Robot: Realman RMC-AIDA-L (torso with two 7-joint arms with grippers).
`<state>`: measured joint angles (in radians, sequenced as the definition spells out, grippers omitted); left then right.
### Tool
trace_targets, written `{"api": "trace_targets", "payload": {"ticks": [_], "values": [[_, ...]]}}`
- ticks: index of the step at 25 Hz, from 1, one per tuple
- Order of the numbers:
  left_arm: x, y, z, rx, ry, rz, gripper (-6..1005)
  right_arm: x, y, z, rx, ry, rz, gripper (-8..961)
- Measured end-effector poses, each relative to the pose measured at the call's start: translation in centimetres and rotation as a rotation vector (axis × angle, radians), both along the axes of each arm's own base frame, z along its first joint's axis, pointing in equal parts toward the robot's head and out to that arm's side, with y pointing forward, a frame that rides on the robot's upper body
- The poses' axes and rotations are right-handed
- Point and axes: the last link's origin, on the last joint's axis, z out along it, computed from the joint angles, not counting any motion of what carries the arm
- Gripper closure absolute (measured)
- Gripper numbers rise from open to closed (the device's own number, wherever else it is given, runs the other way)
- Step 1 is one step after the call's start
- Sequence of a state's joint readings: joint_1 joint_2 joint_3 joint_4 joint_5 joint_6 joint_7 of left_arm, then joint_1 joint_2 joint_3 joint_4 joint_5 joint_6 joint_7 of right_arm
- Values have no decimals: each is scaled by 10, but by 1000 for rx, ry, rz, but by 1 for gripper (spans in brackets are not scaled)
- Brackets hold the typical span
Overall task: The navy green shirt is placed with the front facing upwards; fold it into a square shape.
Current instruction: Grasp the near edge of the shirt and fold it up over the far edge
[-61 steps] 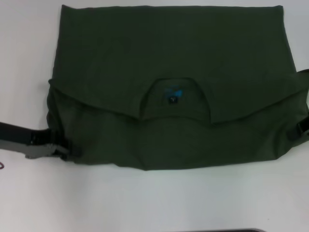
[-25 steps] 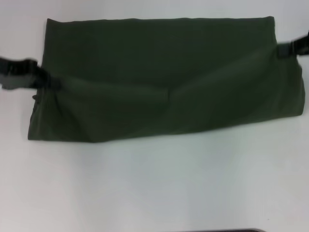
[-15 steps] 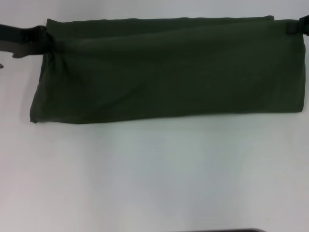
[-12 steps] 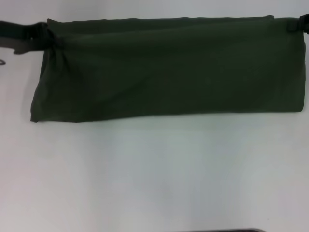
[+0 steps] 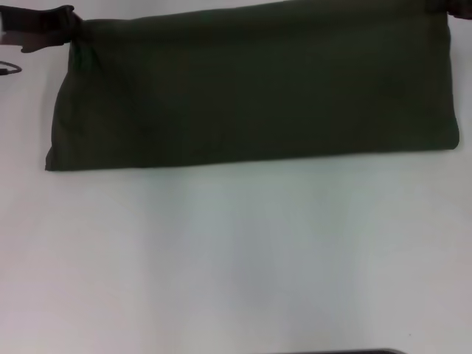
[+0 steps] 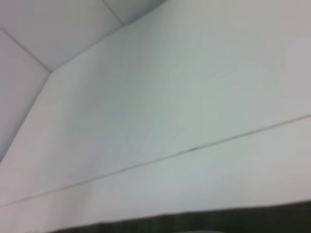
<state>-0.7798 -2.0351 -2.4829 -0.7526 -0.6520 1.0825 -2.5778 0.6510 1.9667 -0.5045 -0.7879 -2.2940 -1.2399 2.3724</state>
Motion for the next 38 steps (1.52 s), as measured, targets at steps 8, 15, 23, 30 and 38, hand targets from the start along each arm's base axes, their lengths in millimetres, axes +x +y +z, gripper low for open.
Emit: {"api": "trace_targets", "payload": {"ticks": [8,15,23,30,38], "values": [[7,7,-19,39,68,-33,941,3,9,-25,30,-72,-10,913],[13,13,-23,67,89,-50,940,7,15,-33,49,-111,-31,910],[17,16,-27,72,108,-63,938,-8,28,-42,59,-144,-1,908],[9,14,-24,84,91,-25,937,-5,27,-45,33,-135,-19,905],[-1,12,-14,121,79,18,785,18,19,-26,25,-124,-91,868]]}}
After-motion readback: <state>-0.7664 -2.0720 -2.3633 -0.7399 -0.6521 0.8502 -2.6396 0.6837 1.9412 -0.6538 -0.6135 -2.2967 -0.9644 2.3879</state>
